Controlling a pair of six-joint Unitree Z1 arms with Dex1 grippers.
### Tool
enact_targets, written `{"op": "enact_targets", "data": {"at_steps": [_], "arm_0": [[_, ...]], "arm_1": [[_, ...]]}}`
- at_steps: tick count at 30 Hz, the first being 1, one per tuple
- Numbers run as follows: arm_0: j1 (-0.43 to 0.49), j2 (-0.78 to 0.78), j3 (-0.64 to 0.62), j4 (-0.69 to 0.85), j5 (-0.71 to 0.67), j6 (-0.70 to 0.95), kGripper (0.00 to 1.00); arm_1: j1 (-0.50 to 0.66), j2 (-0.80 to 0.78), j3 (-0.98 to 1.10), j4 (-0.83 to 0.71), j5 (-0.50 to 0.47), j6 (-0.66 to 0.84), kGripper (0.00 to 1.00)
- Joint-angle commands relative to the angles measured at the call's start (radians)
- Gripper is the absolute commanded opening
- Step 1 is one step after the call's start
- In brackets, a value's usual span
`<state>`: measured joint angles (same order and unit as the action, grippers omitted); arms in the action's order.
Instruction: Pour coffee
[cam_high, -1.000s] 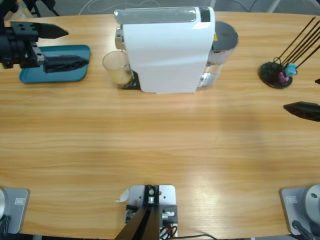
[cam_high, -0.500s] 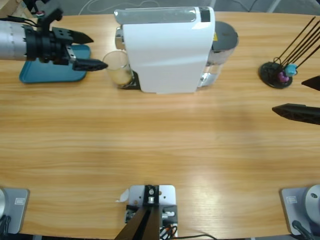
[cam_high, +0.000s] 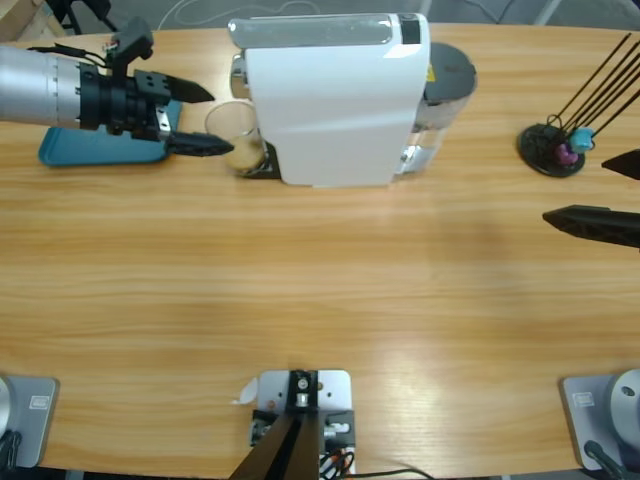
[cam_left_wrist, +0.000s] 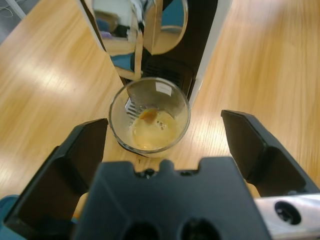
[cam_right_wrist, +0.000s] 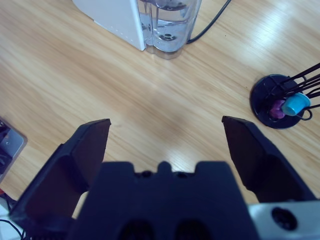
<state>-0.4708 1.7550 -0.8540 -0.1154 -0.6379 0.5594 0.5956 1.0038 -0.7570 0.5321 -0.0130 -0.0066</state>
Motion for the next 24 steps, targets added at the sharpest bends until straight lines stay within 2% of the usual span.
{"op": "enact_targets", "data": {"at_steps": [1, 24], "arm_0": [[0.011, 0.091, -0.017, -0.023, -0.014, 0.015, 1.000], [-0.019, 0.172, -0.075, -0.052, -0.012, 0.007, 0.987]], "arm_1": [[0.001, 0.035, -0.001, -0.004, 0.001, -0.012, 1.000], [0.001, 0.030, -0.001, -0.003, 0.001, -0.013, 1.000]]}}
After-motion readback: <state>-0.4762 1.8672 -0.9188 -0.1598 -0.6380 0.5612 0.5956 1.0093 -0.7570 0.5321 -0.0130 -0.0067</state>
